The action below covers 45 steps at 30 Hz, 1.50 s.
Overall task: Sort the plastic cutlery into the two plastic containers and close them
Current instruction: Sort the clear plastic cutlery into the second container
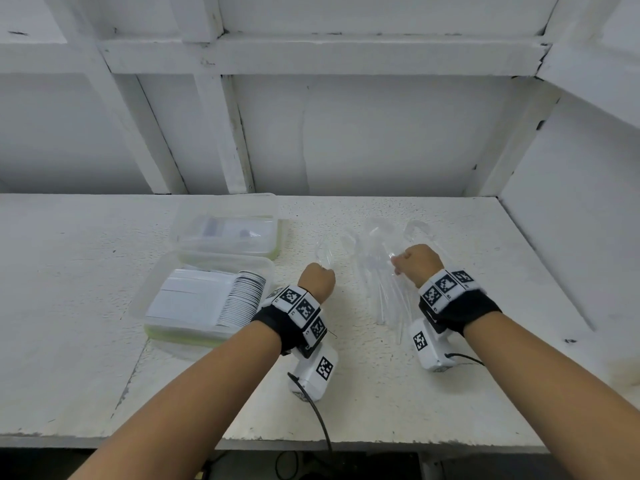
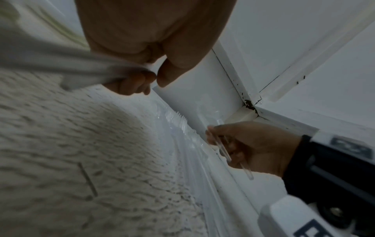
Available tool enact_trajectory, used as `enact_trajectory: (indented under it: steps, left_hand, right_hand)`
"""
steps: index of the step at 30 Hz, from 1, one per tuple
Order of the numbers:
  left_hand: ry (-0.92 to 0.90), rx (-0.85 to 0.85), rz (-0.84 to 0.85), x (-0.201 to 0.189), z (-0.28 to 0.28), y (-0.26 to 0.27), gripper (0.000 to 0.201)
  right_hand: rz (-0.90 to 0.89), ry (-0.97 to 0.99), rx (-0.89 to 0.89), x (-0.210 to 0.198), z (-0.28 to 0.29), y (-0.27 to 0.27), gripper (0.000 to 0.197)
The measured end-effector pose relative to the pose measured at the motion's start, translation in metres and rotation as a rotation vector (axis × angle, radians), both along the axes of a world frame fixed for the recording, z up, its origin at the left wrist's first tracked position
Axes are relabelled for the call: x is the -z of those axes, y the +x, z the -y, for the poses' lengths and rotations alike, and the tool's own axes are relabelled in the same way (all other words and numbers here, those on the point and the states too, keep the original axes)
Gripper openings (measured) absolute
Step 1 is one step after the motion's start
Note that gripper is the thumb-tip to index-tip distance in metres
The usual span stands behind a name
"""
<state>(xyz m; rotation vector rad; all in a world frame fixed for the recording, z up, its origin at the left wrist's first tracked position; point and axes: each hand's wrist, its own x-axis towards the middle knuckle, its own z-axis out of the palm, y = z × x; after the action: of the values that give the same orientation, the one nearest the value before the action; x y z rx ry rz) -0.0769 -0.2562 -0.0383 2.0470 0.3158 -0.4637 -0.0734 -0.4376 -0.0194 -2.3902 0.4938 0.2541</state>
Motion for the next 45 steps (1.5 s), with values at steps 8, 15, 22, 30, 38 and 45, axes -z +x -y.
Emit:
enact_trajectory:
  steps: [8,15,22,30,38,45]
  left_hand:
    - [-0.121,0.001,0.093,0.006,0.035,0.024,0.020]
    - [0.223,0.190,0.044,0.009,0.044,0.048,0.038]
    - [0.231,0.214,0.035,0.011,0.041,0.050,0.037]
    - [0.003,0.143,0.122,-0.006,0.005,0.030,0.018]
    - [-0.159,0.073,0.116,-0.013,-0.021,0.007,0.014]
    - [-0.205,0.062,0.129,-0.011,-0.029,-0.004,0.016]
  right_hand:
    - [0.101,0.732,0.195,-0.015,0.004,-0.014,0.016]
    - [0.015,0.656,0.180,-0.012,0.006,-0.031,0.016]
    - [0.059,0.486,0.177,0.000,0.002,-0.031,0.026]
    - [0.005,-0.079,-0.066,0.012,-0.015,0.000,0.031]
    - [-0.045,-0.217,-0.107,0.014,-0.042,0.014,0.032]
    - [0.123,0.063,0.018,0.004,-0.034,0.004,0.035]
